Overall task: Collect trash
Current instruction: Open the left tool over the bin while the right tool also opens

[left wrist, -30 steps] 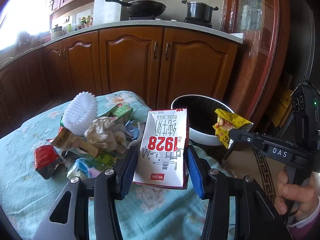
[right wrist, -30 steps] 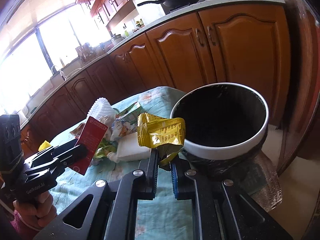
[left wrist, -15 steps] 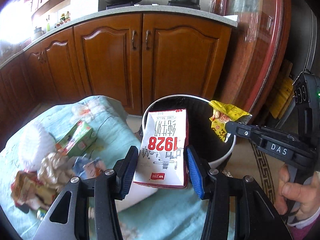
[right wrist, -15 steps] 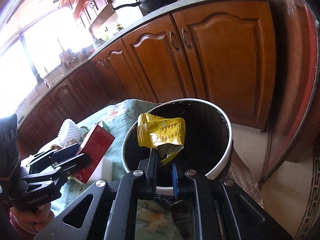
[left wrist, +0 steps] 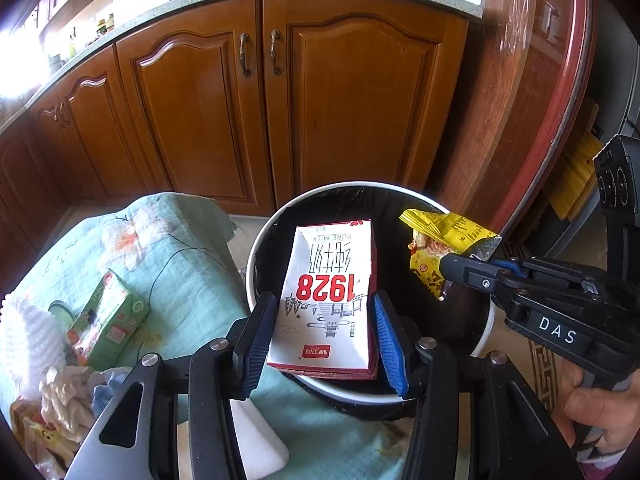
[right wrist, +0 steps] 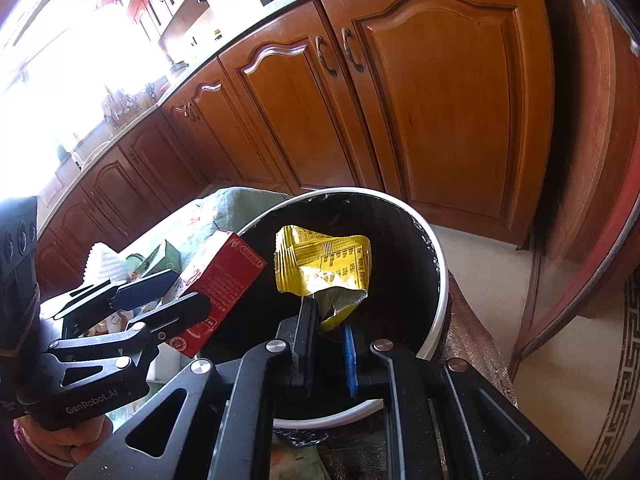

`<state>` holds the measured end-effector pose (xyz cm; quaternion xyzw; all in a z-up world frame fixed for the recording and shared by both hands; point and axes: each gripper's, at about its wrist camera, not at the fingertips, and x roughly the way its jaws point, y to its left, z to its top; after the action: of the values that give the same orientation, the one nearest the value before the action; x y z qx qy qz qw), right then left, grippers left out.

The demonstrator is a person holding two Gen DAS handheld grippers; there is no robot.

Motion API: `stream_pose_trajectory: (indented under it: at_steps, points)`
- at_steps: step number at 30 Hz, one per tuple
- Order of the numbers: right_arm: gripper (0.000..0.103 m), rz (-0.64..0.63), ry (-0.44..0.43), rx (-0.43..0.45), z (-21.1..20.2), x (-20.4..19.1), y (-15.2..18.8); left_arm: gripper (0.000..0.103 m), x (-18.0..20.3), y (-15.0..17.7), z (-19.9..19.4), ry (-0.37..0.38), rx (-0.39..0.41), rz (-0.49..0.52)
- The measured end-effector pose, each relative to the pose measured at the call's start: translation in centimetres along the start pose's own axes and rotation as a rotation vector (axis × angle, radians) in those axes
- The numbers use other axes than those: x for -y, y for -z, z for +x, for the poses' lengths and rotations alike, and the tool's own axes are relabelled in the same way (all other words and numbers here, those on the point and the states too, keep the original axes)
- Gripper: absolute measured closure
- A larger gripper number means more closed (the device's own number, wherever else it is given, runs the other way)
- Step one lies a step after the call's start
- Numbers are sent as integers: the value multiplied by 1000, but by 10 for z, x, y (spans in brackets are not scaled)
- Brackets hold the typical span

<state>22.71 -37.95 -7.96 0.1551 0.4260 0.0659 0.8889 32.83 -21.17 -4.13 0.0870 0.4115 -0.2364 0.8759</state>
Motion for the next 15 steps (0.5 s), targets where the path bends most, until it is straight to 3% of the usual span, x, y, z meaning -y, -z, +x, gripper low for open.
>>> stream_pose_trajectory:
  at_steps: [3,8,15]
  points:
    - [86,7,1,-6,3,3,-1,54,1,-4,7,3,-12,-5]
    - [52,37,-16,-3,2,8,-1,43,0,-2,8,12,-14,-29]
    - [38,55,-35,32,-8,5,6,41,-13,18,-12,31,15,-81]
